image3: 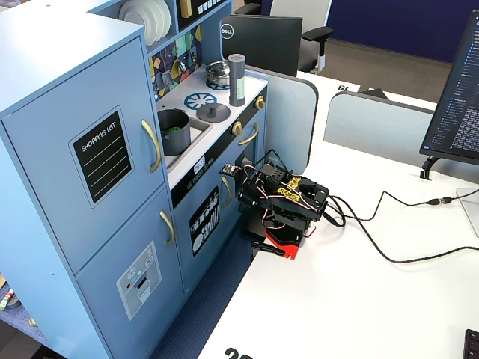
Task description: Put salt in the gray recipient
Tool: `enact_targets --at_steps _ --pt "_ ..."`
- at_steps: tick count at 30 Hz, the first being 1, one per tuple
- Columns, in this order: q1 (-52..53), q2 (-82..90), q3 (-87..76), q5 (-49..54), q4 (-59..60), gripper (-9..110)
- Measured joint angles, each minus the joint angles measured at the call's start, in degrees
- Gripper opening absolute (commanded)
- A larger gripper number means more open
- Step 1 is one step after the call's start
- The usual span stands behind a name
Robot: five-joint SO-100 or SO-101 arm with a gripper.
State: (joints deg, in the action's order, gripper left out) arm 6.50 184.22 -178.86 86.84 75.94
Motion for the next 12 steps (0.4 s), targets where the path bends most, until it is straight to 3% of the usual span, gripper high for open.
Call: enact_targets --at_steps 12 --pt "-0.9 0.0 0.0 0.0 0.0 4"
